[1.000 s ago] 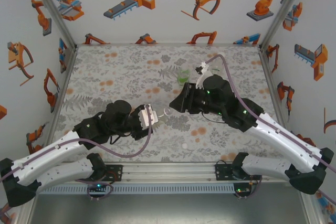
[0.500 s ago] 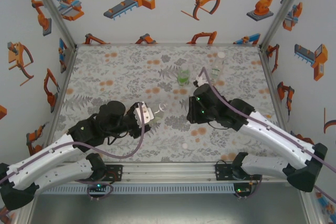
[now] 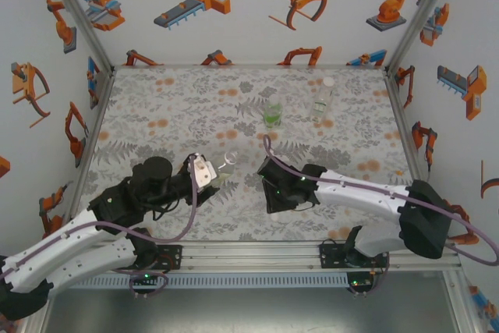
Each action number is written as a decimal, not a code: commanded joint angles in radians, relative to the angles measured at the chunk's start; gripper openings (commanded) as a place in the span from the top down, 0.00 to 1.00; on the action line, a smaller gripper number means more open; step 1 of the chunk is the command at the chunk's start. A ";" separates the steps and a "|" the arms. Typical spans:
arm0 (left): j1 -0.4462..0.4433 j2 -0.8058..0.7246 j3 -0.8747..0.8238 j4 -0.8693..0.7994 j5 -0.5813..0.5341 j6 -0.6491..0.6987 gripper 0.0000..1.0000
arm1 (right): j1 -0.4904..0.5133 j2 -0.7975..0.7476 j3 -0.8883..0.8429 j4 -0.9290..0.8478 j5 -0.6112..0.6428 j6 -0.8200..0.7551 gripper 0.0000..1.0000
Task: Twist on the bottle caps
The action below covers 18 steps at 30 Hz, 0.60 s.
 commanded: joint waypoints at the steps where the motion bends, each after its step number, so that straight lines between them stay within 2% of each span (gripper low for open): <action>1: -0.001 -0.004 -0.006 0.022 -0.003 -0.023 1.00 | 0.017 0.038 0.000 0.020 0.024 0.022 0.62; 18: -0.001 0.031 -0.005 0.036 0.011 -0.013 1.00 | 0.028 0.136 0.024 -0.013 0.051 -0.007 0.58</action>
